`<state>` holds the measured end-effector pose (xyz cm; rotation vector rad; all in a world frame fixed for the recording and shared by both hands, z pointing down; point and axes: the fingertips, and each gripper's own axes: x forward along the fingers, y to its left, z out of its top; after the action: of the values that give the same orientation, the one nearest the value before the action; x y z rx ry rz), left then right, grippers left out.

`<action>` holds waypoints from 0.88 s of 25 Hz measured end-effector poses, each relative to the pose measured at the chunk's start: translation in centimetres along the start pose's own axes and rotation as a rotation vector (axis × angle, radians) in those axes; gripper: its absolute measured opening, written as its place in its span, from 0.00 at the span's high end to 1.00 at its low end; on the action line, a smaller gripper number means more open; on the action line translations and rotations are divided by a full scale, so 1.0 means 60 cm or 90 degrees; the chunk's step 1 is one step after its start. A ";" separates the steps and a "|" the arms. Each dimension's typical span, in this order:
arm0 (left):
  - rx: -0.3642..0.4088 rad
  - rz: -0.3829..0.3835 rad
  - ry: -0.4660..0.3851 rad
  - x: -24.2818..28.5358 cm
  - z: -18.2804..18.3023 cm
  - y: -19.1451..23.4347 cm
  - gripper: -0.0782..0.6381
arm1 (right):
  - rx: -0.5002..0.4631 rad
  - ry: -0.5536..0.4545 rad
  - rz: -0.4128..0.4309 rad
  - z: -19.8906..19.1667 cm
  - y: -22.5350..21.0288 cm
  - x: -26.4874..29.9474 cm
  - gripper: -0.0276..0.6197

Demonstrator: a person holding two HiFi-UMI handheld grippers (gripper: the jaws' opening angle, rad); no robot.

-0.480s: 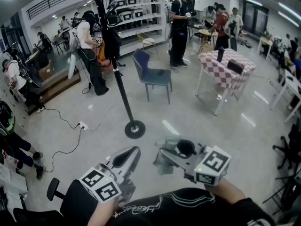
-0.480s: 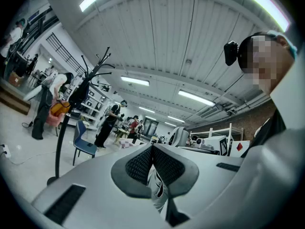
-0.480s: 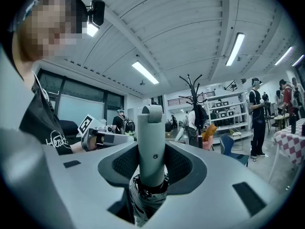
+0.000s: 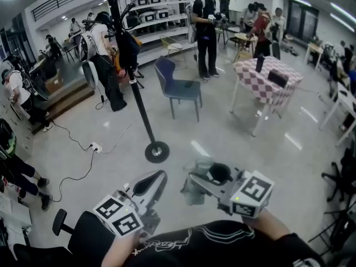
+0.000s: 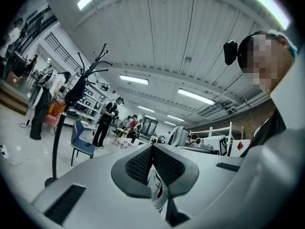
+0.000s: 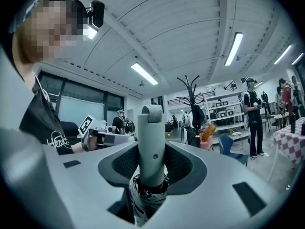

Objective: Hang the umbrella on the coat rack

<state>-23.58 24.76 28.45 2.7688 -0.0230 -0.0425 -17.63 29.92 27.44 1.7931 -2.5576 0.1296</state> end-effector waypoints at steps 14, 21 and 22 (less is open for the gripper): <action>0.015 0.031 -0.014 0.087 -0.022 -0.038 0.89 | -0.001 -0.006 0.036 0.000 -0.074 -0.062 0.71; 0.017 0.034 -0.005 0.129 -0.053 -0.062 0.89 | 0.007 -0.005 0.047 -0.019 -0.106 -0.095 0.71; 0.015 0.037 -0.003 0.131 -0.055 -0.061 0.89 | 0.011 -0.005 0.048 -0.023 -0.110 -0.096 0.71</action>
<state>-15.59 29.19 29.98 2.7906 -0.1057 -0.0328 -9.50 33.21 28.84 1.7065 -2.6381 0.1476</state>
